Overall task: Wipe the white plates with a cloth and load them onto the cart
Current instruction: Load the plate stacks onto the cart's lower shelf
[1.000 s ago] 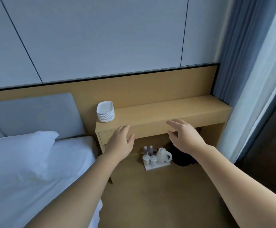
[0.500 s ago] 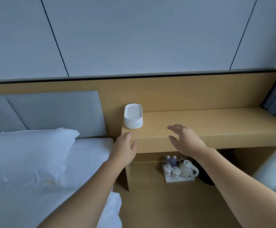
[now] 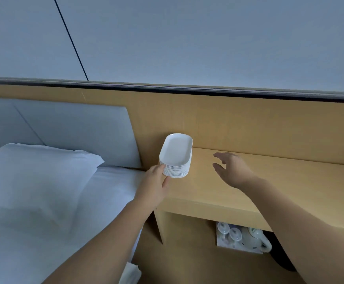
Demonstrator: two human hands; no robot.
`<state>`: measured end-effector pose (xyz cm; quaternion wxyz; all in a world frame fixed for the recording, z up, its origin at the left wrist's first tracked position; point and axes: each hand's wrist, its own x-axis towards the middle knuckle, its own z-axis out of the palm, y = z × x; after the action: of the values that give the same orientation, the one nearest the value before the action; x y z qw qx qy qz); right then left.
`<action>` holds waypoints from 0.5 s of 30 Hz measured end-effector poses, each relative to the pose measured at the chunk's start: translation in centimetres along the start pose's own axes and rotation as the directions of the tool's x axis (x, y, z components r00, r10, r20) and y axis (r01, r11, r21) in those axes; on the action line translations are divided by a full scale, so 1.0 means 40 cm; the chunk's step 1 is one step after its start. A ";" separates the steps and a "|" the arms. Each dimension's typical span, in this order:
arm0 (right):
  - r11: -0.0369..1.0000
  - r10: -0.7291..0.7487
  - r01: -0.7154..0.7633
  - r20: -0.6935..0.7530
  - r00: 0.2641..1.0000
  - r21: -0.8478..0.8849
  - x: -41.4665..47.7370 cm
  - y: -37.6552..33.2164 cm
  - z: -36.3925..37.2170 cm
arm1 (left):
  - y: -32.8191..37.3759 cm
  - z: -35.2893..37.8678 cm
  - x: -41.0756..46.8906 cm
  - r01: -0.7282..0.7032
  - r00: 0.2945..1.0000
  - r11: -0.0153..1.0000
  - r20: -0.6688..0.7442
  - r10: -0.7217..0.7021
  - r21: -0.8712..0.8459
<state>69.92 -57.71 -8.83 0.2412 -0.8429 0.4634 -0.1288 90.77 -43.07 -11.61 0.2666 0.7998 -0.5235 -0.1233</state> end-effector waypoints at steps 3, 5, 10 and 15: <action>0.999 0.032 -0.034 0.075 0.997 0.025 0.127 0.016 0.022 | -0.020 0.046 0.079 0.071 0.997 0.997 -0.003 -0.071 0.008; 0.999 0.040 -0.042 0.128 0.991 0.009 0.209 0.026 0.047 | -0.038 0.077 0.137 0.117 0.993 0.993 0.000 -0.117 0.002; 0.996 0.084 -0.081 0.222 0.971 -0.023 0.382 0.049 0.111 | -0.090 0.141 0.272 0.215 0.975 0.976 -0.055 -0.216 -0.027; 0.995 0.096 -0.087 0.307 0.947 -0.043 0.546 0.058 0.161 | -0.131 0.202 0.394 0.332 0.942 0.943 -0.050 -0.332 -0.013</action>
<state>82.81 -75.36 -15.67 0.3042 -0.8336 0.4605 0.0225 97.59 -58.07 -19.89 0.2575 0.8789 -0.3738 -0.1470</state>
